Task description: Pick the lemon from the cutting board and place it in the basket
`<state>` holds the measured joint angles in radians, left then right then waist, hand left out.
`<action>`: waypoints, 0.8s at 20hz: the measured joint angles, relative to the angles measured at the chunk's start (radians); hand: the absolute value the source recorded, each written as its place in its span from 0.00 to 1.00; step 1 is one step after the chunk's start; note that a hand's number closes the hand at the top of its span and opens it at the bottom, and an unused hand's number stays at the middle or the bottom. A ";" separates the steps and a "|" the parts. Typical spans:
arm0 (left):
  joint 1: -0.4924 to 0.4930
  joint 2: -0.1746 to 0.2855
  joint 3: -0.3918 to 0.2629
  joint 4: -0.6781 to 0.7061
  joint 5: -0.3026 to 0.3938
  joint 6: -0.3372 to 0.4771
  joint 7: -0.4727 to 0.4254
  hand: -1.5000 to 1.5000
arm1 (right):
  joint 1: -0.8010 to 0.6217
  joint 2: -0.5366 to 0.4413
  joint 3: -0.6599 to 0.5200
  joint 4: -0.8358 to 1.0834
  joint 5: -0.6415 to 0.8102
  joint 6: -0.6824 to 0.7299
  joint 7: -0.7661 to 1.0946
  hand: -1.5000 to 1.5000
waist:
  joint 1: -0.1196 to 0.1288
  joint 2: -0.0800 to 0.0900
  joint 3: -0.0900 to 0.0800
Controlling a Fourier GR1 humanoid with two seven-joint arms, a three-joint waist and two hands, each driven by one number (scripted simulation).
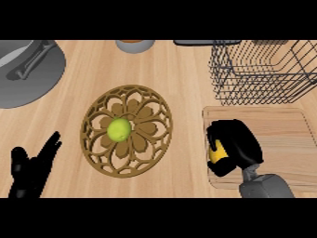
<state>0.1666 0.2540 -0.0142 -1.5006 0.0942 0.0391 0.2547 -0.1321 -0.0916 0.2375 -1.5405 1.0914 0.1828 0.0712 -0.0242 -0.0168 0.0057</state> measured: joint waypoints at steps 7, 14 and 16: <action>-0.009 -0.001 -0.001 0.007 -0.004 -0.006 0.004 0.50 | -0.095 0.075 0.038 -0.261 -0.255 -0.203 0.321 1.00 | 0.012 0.001 0.003; -0.020 -0.010 -0.005 0.019 -0.017 -0.009 -0.014 0.50 | -0.360 0.088 -0.001 -0.440 -0.224 -0.170 0.751 1.00 | 0.020 0.004 0.002; -0.029 -0.018 -0.008 0.023 -0.021 -0.003 -0.001 0.50 | -0.457 0.084 -0.052 -0.459 -0.218 -0.127 0.838 1.00 | 0.020 0.005 0.002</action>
<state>0.1371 0.2362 -0.0222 -1.4775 0.0733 0.0362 0.2538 -0.5893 -0.0072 0.1851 -1.9990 0.8738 0.0554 0.9097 -0.0037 -0.0117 0.0075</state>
